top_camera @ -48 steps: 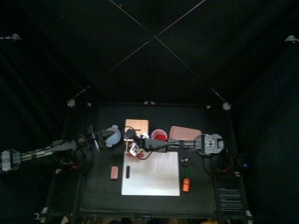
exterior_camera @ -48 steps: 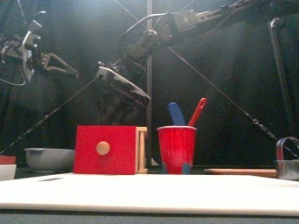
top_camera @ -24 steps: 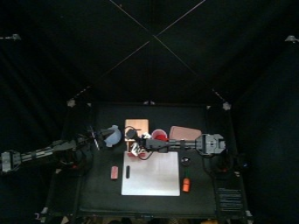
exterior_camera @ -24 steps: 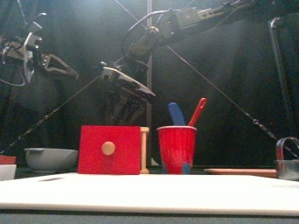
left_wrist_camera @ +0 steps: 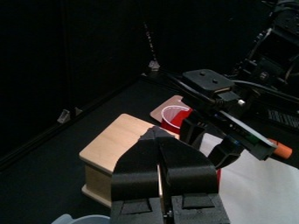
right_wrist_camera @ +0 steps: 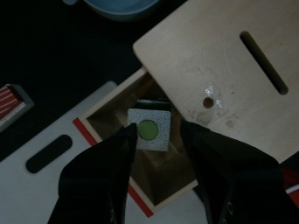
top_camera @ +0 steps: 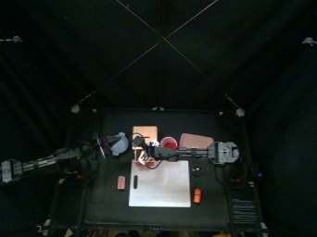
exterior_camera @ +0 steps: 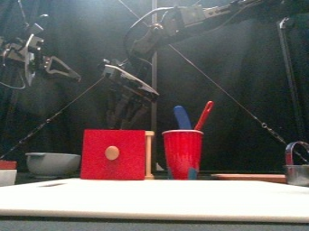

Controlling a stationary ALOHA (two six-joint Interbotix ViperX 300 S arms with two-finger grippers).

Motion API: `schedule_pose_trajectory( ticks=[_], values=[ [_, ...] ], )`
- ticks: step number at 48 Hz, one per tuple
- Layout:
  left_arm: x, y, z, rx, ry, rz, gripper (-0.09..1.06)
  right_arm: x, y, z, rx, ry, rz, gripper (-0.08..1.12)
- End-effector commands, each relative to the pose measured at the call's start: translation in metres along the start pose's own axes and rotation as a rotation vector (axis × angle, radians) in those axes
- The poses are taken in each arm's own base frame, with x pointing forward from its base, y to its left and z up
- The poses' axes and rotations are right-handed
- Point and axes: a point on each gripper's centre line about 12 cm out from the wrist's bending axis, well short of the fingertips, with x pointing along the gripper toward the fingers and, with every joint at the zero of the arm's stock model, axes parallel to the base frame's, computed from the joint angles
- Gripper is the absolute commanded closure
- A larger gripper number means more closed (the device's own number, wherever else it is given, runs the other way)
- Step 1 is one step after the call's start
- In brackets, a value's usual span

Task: Place sushi on board then cut the sushi with the knife then place the pieces on the plate
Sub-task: Place the sushi on the board

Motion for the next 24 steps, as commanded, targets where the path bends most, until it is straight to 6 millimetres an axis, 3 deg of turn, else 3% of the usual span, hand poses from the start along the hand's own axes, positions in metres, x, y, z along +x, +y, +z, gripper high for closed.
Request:
schedule_pose_trajectory(
  ticks=[1,10,24],
  values=[
    [0.002,0.0,0.007,0.001,-0.023,0.001,0.9,-0.036,0.005,0.018,0.006,-0.074,0.039,0.25],
    [0.002,-0.001,0.01,-0.001,-0.029,0.0,0.9,-0.045,0.009,0.015,-0.01,-0.071,0.04,0.32],
    [0.002,-0.001,0.01,0.001,-0.034,0.0,0.9,-0.059,0.011,0.007,-0.026,-0.054,0.029,0.56]
  ],
)
